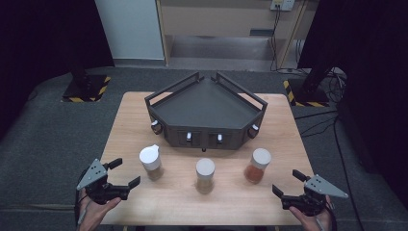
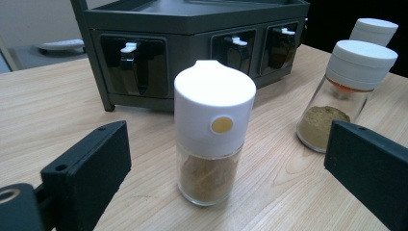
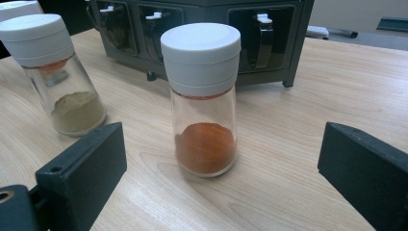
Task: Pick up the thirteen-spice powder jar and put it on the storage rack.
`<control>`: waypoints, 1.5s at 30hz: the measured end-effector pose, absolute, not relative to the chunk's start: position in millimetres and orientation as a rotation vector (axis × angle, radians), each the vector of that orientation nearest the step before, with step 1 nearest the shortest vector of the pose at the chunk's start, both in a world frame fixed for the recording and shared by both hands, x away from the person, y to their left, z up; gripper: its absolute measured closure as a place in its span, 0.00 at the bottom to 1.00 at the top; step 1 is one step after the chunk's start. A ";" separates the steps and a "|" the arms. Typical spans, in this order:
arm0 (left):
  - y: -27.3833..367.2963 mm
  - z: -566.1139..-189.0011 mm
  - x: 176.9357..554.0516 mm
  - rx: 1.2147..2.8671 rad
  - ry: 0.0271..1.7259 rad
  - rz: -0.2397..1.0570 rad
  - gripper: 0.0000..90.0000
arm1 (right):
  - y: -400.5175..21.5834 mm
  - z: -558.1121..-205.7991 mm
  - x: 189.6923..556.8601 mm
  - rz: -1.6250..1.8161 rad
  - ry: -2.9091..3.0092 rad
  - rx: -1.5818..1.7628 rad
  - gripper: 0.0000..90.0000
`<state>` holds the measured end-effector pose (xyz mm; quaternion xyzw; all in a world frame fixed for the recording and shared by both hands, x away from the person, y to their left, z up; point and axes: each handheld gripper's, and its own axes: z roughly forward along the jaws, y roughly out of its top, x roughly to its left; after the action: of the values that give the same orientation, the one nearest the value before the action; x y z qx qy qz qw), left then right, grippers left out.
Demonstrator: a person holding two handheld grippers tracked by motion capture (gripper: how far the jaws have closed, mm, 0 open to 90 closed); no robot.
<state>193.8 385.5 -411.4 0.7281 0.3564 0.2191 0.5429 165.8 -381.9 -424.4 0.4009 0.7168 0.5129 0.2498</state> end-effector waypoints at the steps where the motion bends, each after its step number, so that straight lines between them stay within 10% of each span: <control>1: 385.2 -410.1 195.5 1.731 0.844 0.518 0.02 | -382.0 -424.5 165.9 1.398 1.951 1.091 0.03; 45: 356.5 -420.6 264.3 1.790 0.876 0.421 0.06 | -382.4 -424.8 166.5 1.400 1.955 1.091 0.03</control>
<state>264.3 356.5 -420.6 0.7483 0.3659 0.1758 0.5247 166.5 -382.4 -424.8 0.4004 0.7173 0.5135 0.2479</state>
